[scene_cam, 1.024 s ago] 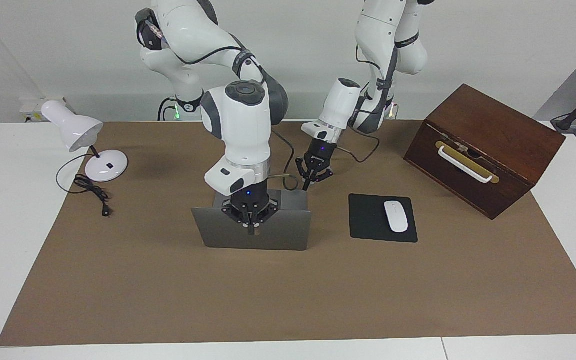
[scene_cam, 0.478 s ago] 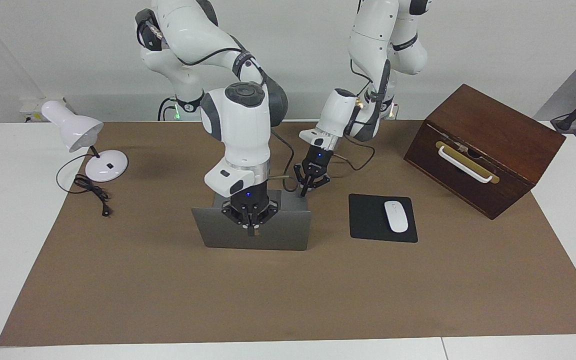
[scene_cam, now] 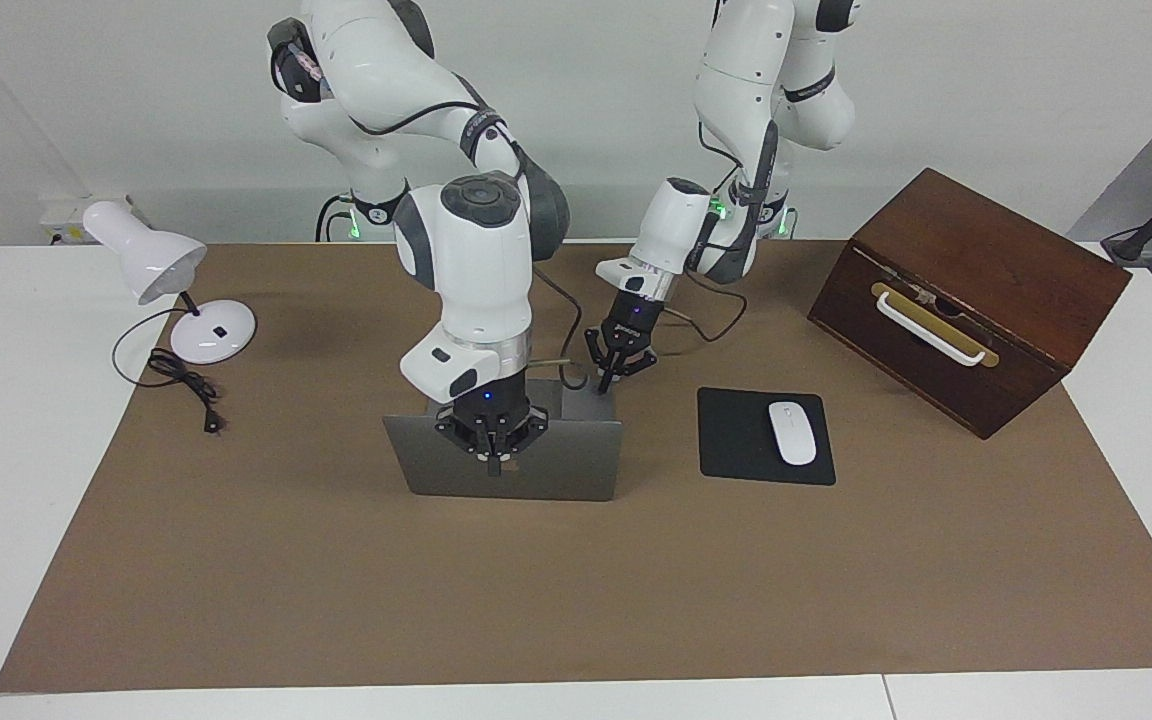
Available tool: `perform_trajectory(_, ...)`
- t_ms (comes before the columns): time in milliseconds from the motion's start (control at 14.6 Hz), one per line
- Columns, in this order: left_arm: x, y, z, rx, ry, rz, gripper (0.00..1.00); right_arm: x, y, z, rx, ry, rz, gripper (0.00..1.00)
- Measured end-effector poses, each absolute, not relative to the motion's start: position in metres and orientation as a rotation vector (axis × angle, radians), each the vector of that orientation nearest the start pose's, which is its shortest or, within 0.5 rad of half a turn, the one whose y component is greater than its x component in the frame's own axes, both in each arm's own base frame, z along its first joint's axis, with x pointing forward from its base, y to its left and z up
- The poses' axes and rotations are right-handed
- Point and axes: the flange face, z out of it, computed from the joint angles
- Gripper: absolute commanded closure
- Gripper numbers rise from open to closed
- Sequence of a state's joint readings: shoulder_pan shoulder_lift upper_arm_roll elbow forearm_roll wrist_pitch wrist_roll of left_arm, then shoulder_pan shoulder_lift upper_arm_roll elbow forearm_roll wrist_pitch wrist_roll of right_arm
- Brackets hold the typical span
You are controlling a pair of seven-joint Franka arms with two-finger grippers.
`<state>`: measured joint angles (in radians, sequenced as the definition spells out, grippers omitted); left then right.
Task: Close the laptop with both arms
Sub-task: 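Push the laptop lid down with the right gripper while the left gripper steadies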
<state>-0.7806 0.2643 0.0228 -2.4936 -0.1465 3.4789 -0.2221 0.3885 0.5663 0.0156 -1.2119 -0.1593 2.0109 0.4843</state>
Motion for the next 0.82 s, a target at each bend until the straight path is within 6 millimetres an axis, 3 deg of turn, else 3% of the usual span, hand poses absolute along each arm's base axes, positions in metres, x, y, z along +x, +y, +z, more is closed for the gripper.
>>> perform_trajectory(341,0.388,-0.344,0.269,-3.235,0.628,-1.096,1.00,0.683,0.278,0.458,-3.117,0.095,-0.307,1.00)
perform_trajectory(819,0.388,-0.344,0.268,-3.208,0.687,-1.102,1.00,0.658,0.276,0.446,-3.092,0.150,-0.023,1.00)
